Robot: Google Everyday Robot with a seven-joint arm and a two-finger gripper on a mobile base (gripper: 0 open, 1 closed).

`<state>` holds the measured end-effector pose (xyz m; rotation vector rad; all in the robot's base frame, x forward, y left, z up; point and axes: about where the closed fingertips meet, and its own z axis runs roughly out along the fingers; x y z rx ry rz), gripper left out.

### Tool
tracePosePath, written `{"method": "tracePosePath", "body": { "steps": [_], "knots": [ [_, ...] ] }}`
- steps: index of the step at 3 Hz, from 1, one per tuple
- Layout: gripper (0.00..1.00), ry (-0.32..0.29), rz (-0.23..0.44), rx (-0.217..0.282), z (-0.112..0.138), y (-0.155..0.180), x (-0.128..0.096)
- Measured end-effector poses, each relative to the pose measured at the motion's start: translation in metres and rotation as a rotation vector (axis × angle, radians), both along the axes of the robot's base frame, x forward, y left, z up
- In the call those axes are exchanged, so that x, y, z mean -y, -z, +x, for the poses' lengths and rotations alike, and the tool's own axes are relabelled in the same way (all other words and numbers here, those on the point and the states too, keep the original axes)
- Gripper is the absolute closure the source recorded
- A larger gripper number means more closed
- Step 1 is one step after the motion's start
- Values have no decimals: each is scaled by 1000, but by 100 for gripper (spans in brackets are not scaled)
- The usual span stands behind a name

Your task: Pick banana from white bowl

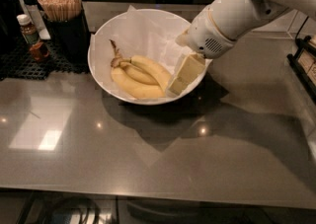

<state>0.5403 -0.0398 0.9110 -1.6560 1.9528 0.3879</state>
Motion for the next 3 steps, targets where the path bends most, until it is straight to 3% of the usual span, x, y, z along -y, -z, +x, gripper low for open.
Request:
{"method": "tracePosePath", "body": {
  "steps": [1, 2, 3],
  "knots": [
    [28, 1, -21, 33, 10, -24, -4],
    [39, -27, -60, 56, 17, -47, -19],
    [40, -63, -66, 25, 25, -43, -44]
  ]
}}
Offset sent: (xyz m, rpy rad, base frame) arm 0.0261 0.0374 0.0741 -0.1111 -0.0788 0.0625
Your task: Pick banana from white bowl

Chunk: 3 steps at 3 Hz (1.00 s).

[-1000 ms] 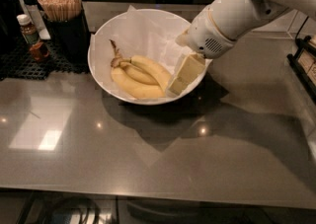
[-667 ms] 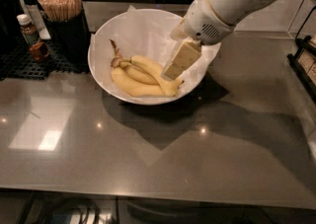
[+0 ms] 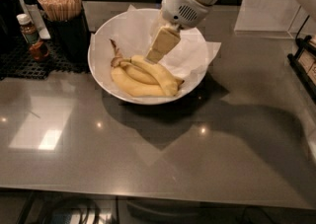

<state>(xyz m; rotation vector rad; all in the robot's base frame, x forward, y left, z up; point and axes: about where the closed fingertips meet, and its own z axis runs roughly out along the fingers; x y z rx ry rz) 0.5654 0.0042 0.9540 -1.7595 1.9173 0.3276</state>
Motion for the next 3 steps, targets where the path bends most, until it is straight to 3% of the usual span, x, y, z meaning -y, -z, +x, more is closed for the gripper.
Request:
{"method": "tracePosePath", "body": {
  "steps": [1, 3],
  "knots": [
    [40, 2, -1, -67, 12, 25, -17],
    [42, 78, -1, -205, 35, 81, -17]
  ]
}}
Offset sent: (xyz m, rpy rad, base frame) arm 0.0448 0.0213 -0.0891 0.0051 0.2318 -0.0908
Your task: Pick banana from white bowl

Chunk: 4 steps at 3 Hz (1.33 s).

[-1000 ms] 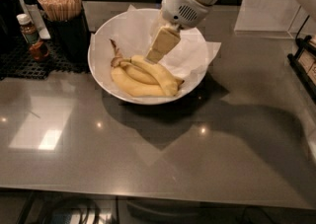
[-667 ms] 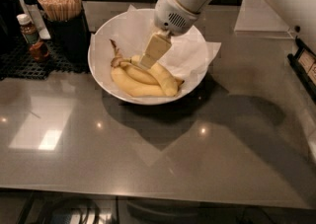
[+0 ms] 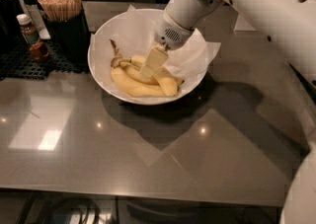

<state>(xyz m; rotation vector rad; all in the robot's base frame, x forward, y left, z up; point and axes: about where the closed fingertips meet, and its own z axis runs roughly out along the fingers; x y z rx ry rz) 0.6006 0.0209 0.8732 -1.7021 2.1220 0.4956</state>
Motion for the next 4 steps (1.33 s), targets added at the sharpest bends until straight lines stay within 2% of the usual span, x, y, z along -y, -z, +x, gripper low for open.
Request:
{"method": "tracePosePath", "body": {
  "steps": [1, 2, 3, 4],
  "knots": [
    [45, 38, -4, -51, 2, 21, 10],
    [63, 49, -7, -62, -1, 23, 16],
    [86, 43, 0, -23, -18, 15, 26],
    [100, 14, 17, 37, -40, 0, 28]
  ]
}}
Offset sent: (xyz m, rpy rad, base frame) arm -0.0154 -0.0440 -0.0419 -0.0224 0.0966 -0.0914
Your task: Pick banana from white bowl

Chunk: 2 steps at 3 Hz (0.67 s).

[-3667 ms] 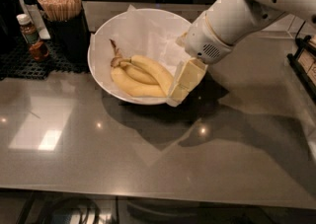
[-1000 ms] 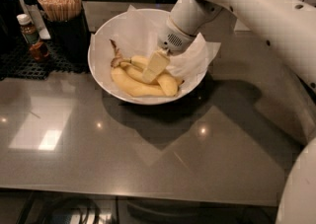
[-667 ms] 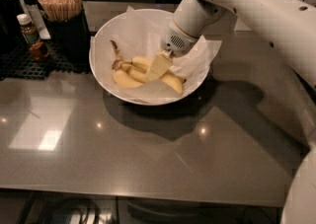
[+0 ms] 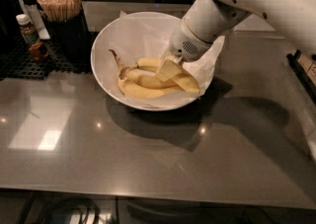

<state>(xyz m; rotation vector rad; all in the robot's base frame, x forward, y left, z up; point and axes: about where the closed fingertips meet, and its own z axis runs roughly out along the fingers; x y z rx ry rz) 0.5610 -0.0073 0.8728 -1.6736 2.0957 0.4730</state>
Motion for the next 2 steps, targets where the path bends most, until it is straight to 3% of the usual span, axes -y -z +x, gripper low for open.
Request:
{"method": "tracePosePath", "body": {
  "steps": [1, 2],
  "knots": [
    [100, -45, 53, 107, -24, -30, -2],
    [100, -110, 112, 261, -53, -76, -8]
  ]
}}
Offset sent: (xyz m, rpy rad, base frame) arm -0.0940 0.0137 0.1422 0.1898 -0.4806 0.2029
